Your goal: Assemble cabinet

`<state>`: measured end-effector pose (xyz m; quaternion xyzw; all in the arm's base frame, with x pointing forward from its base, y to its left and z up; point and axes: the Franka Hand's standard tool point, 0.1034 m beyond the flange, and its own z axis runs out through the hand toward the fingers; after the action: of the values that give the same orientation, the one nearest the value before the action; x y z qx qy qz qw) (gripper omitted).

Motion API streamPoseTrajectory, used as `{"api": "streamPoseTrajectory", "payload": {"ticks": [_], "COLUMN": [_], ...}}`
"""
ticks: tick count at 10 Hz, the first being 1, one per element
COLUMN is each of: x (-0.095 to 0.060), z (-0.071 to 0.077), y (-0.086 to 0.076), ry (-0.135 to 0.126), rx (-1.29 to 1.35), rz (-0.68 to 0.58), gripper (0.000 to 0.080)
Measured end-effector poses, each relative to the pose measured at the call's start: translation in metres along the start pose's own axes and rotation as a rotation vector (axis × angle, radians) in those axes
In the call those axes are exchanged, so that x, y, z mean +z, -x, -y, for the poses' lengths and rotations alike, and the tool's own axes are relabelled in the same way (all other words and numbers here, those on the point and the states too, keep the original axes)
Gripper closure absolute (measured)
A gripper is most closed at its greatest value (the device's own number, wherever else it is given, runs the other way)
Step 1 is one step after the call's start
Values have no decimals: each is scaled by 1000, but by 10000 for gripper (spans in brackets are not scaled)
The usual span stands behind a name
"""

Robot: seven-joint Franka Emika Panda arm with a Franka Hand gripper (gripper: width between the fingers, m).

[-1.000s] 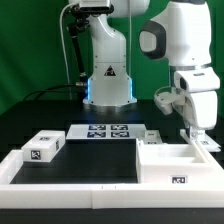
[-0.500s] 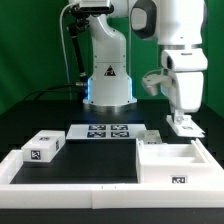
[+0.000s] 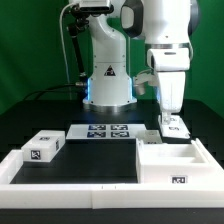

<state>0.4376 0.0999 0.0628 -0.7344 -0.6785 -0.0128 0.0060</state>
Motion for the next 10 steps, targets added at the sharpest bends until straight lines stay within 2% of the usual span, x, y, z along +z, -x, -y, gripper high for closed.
{"api": "streamPoseTrajectory", "payload": {"ticks": [5,10], "x": [8,5], "z": [-8,-16], "y": [-6,-7], "ry": [-5,6], "rx": [0,2], "rz": [-10,-13], "gripper": [731,731]}}
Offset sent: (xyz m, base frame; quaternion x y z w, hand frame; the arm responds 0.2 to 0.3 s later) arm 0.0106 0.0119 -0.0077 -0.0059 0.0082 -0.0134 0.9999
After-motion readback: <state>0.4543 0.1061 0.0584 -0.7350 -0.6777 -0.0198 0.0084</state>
